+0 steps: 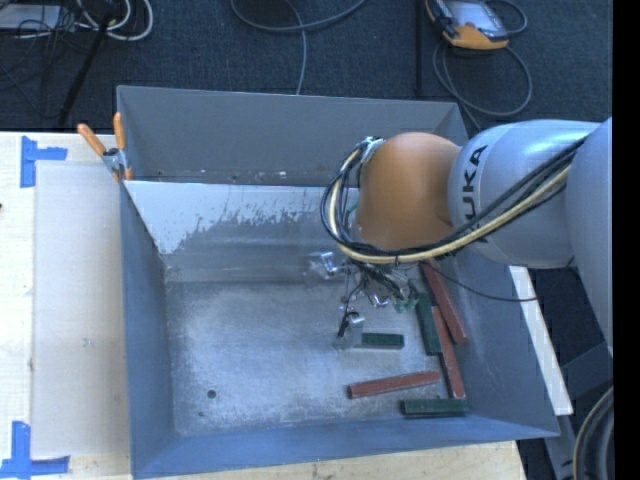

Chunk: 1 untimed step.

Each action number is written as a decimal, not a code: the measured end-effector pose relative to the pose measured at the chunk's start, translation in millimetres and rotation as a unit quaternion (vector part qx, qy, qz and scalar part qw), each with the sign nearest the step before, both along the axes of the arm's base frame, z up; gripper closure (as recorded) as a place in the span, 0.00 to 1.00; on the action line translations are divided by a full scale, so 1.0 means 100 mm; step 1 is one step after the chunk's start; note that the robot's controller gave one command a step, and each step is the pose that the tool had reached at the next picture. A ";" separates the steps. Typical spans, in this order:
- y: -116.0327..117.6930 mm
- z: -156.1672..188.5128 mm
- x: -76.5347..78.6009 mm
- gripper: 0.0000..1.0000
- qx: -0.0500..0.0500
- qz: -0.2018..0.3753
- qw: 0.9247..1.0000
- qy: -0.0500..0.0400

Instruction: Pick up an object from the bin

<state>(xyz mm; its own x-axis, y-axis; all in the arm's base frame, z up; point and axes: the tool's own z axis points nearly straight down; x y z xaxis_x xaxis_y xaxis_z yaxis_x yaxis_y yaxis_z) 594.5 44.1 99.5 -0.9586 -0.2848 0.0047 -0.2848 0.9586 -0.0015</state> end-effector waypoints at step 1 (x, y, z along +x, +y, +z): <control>-0.85 -0.29 -0.43 0.00 0.000 -0.026 1.000 0.001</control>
Offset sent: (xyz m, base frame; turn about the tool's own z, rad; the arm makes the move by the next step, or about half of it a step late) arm -0.0413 -0.0804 -0.0272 0.0434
